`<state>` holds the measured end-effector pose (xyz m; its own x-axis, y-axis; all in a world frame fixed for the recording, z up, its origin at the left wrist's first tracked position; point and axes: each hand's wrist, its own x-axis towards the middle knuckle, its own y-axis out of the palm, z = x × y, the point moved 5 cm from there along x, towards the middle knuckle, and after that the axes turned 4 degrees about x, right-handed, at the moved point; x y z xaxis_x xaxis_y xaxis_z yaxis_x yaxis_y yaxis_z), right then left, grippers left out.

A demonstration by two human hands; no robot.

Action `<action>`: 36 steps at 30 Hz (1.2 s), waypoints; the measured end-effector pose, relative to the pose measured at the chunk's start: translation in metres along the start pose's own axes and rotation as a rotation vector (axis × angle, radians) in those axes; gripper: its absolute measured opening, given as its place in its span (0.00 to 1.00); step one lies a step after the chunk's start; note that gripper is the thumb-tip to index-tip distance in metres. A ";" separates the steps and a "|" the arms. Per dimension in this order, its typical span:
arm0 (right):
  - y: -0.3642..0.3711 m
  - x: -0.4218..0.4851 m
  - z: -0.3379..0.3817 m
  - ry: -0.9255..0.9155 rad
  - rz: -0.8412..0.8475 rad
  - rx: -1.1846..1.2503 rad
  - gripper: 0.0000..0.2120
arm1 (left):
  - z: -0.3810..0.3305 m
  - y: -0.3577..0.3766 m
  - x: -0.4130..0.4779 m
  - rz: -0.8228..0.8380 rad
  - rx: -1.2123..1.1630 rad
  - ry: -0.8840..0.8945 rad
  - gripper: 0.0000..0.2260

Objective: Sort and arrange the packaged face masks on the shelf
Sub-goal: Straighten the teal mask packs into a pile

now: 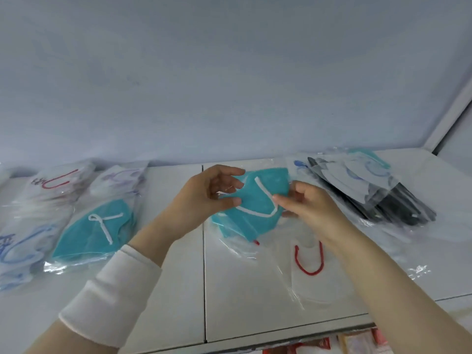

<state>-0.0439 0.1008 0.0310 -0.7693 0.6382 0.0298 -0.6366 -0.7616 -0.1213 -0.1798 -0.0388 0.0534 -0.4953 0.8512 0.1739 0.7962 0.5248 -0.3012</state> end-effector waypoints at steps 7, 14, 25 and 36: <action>-0.055 0.017 -0.012 0.115 -0.273 0.223 0.02 | 0.062 0.009 0.004 -0.094 0.734 -0.350 0.36; -0.049 0.020 -0.021 0.199 -0.071 0.223 0.03 | 0.061 0.014 0.001 -0.229 0.537 -0.320 0.25; -0.029 0.029 -0.021 0.211 0.248 0.488 0.08 | 0.005 0.034 -0.009 -0.421 -0.359 -0.112 0.12; -0.022 0.034 -0.004 0.194 0.310 0.596 0.06 | 0.002 0.000 -0.051 -0.926 -0.224 -0.177 0.02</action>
<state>-0.0555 0.1398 0.0309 -0.9319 0.3478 -0.1029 -0.3537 -0.8082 0.4708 -0.1555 -0.0827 0.0427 -0.9901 0.0954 0.1033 0.1033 0.9919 0.0735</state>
